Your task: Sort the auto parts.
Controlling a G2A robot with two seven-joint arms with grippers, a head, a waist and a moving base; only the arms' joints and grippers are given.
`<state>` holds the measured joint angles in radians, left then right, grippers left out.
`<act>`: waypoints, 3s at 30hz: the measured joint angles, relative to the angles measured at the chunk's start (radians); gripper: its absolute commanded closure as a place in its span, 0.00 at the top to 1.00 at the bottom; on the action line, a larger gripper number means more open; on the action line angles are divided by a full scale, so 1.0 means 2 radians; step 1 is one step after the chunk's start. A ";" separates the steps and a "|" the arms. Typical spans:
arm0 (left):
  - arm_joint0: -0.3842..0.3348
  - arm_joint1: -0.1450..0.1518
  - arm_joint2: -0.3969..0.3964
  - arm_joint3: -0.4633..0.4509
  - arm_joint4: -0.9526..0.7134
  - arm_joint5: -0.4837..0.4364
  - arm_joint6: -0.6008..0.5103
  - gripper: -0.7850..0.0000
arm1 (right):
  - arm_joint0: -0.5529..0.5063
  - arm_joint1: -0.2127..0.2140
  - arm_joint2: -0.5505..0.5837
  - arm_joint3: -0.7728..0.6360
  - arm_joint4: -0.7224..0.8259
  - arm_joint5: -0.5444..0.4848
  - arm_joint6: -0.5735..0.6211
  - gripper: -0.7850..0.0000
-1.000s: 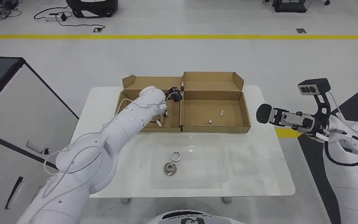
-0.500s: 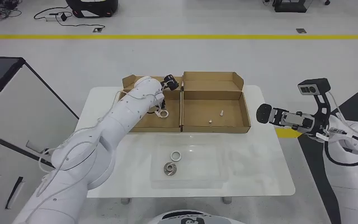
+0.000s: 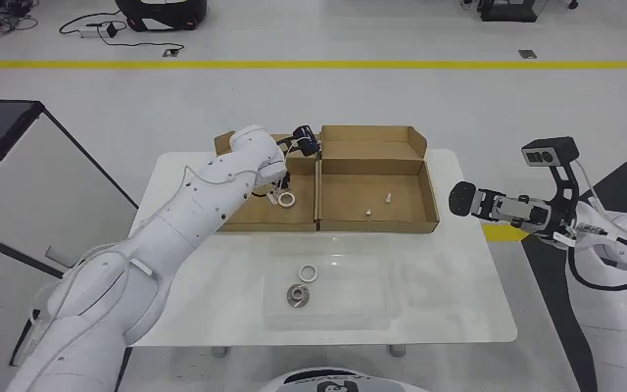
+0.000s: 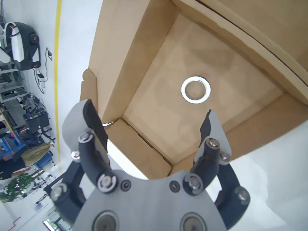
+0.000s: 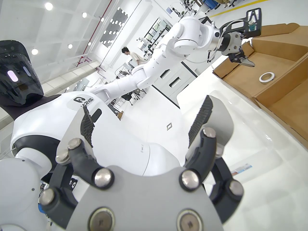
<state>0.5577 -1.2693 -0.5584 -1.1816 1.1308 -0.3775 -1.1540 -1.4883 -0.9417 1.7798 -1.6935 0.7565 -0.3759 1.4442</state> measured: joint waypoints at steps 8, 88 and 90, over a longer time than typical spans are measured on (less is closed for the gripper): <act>0.102 0.049 -0.079 -0.195 -0.006 -0.025 -0.091 1.00 | 0.000 0.000 0.000 0.000 0.000 0.000 0.000 1.00; 0.039 0.086 0.173 -0.290 -0.108 -0.045 -0.099 0.49 | 0.000 0.000 0.000 0.000 0.000 0.000 0.000 1.00; 0.034 0.081 0.180 -0.283 -0.107 -0.051 -0.094 0.50 | 0.000 0.000 0.000 0.000 0.000 0.000 0.000 1.00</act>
<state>0.6258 -1.1074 -0.1975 -1.7471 0.9165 -0.4792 -1.3412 -1.4883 -0.9417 1.7798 -1.6935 0.7565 -0.3759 1.4442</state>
